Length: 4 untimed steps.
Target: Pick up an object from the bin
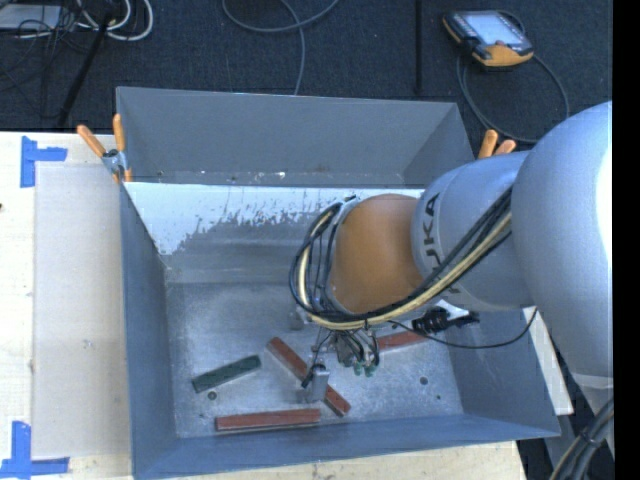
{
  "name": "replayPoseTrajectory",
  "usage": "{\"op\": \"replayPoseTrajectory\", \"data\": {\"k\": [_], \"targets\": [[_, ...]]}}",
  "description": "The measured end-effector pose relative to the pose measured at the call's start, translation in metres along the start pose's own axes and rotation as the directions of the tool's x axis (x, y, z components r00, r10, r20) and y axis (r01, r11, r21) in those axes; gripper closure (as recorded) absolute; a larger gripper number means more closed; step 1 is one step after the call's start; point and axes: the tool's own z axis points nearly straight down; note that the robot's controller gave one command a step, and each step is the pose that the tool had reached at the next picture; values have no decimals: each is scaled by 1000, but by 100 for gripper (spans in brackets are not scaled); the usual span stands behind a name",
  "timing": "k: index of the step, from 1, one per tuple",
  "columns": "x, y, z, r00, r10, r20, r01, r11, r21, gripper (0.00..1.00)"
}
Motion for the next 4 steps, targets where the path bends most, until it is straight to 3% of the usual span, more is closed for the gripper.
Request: {"op": "replayPoseTrajectory", "data": {"k": [2, 3, 4], "targets": [[0, 0, 0, 1000, 3, -1, -3, 1000, 0, 100], [-12, -25, -50, 998, -56, -6, 56, 998, 0, 100], [-55, -17, -49, 977, -211, 20, 211, 977, 4, 100]]}}
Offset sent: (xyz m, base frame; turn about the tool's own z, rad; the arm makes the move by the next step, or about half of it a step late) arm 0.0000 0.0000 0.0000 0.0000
